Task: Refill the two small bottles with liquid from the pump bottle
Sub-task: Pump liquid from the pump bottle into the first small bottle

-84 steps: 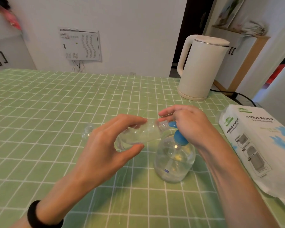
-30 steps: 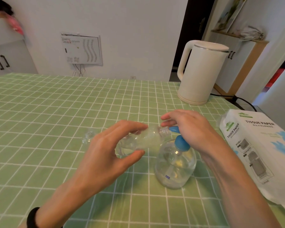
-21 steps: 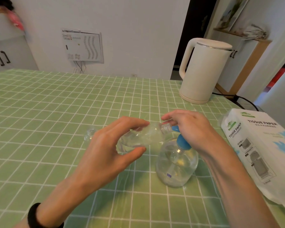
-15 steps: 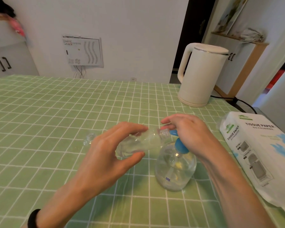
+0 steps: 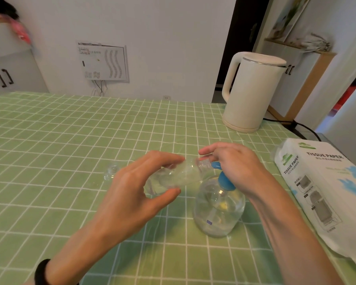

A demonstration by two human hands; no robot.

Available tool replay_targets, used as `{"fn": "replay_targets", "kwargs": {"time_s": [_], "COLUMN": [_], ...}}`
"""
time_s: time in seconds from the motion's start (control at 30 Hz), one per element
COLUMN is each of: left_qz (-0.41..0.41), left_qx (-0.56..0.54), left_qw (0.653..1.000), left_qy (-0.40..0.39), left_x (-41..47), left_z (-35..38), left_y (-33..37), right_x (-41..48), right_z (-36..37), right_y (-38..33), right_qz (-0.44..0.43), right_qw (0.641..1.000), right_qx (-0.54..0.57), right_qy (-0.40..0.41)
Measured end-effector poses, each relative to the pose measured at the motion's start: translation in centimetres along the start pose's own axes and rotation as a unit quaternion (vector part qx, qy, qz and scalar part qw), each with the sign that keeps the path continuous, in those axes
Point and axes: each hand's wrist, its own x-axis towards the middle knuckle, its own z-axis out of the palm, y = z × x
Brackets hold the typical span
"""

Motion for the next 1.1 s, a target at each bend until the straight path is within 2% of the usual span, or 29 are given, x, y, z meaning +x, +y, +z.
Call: {"fn": "replay_targets", "kwargs": {"time_s": [0.23,0.53,1.1], "left_qz": [0.004,-0.002,-0.008], "left_qx": [0.003,-0.001,0.001], "left_qw": [1.000,1.000,1.000], "left_qy": [-0.002,-0.001,-0.004], "left_x": [0.0,0.0,0.2], "left_z": [0.1,0.0,-0.2], "left_y": [0.1,0.1,0.4], "right_x": [-0.1,-0.2,-0.6], "right_z": [-0.6,-0.1,-0.5], "right_y": [-0.5,-0.3,-1.3], "right_qz": [-0.030,-0.029,-0.035], "right_qw": [1.000,0.999,0.999], "right_qx": [-0.010,-0.019,0.006], "right_qy": [0.002,-0.033,-0.015]}}
